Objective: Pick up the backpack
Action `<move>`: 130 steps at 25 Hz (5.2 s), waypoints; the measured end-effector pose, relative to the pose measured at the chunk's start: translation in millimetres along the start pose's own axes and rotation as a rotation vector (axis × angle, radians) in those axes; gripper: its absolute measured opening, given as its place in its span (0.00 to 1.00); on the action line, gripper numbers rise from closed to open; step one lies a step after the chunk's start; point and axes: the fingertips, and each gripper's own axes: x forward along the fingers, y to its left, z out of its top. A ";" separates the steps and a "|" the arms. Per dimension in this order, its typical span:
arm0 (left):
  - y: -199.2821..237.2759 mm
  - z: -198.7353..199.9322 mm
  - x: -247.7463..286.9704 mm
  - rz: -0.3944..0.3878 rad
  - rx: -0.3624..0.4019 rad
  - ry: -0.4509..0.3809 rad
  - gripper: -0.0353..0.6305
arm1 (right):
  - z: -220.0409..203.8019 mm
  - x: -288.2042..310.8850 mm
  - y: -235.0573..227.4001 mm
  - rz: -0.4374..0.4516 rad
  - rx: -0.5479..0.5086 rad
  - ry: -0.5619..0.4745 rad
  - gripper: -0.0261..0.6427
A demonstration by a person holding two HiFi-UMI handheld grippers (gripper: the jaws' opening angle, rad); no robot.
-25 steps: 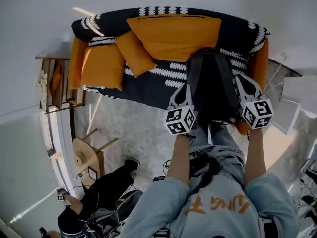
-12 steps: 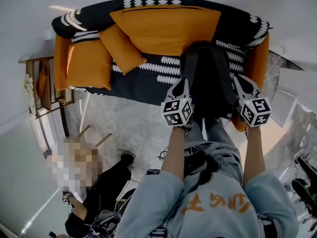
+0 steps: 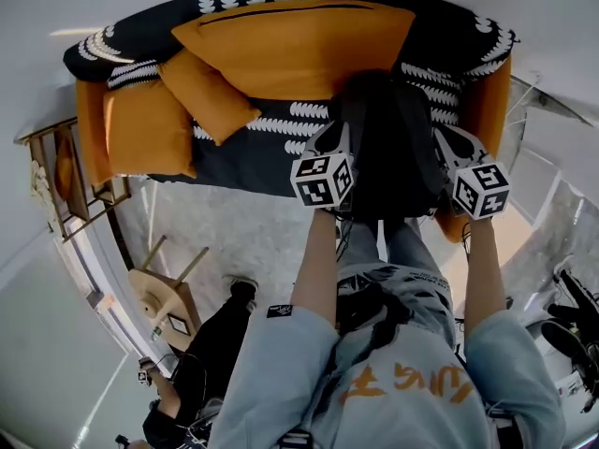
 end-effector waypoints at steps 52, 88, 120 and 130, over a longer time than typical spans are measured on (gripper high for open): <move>-40.3 -67.4 -6.7 -0.267 -0.184 0.177 0.15 | -66.8 21.7 33.0 0.115 -0.018 0.298 0.11; -307.8 174.2 -197.1 -0.541 0.573 -0.311 0.15 | 190.6 -276.2 51.7 -0.004 -0.211 -0.498 0.11; -366.6 258.4 -233.8 -0.676 0.626 -0.536 0.15 | 279.9 -345.1 51.9 0.024 -0.339 -0.768 0.11; -351.6 248.5 -226.3 -0.672 0.627 -0.502 0.15 | 272.6 -332.5 55.8 0.016 -0.322 -0.729 0.11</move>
